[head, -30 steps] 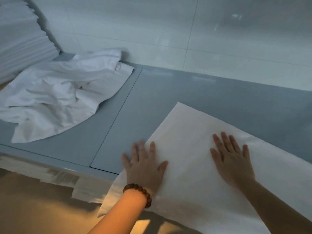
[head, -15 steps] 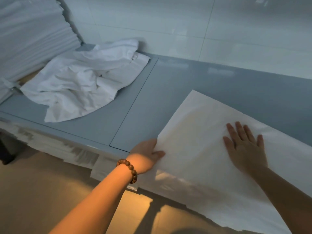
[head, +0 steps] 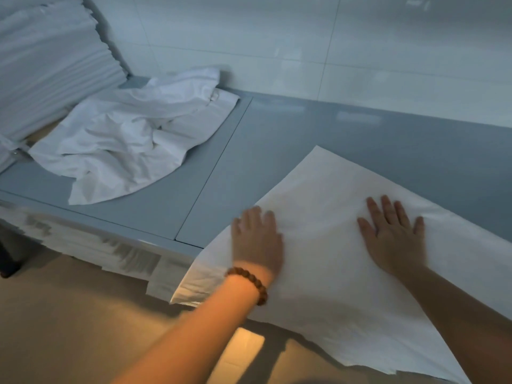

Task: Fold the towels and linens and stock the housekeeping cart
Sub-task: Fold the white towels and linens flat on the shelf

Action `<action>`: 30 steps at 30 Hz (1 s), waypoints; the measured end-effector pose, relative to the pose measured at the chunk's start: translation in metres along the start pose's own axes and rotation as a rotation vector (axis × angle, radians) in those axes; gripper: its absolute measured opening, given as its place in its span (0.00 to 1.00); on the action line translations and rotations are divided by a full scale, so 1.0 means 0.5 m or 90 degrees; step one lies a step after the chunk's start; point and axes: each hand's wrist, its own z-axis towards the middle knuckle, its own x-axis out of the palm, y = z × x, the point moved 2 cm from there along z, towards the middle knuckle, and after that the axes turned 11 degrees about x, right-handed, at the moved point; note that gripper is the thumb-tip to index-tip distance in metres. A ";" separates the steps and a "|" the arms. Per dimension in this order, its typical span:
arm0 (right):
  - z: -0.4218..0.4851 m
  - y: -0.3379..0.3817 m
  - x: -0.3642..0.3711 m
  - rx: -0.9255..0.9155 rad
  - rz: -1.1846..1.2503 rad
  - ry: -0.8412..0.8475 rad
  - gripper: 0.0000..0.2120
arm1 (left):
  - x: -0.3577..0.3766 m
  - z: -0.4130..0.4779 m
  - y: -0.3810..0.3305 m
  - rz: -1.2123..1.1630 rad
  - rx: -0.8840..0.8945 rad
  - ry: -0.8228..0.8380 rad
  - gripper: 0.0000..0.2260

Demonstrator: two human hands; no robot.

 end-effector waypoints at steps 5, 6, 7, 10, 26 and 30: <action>0.008 -0.003 0.002 0.002 0.002 0.017 0.29 | 0.085 -0.020 -0.142 -0.044 0.094 0.115 0.33; 0.011 -0.005 0.002 0.005 0.001 0.021 0.29 | 0.091 -0.015 -0.137 -0.026 0.103 0.106 0.34; 0.014 -0.006 0.001 0.006 -0.002 0.025 0.29 | 0.094 -0.008 -0.128 -0.019 0.113 0.100 0.34; 0.011 -0.005 0.002 0.008 -0.008 0.032 0.29 | 0.094 0.021 -0.104 -0.022 0.086 0.108 0.32; 0.019 -0.004 -0.002 -0.010 0.036 0.000 0.24 | 0.087 0.207 -0.170 -0.002 0.188 0.039 0.27; 0.038 0.003 -0.006 -0.048 0.038 0.002 0.24 | 0.122 0.144 -0.253 -0.036 0.276 0.060 0.28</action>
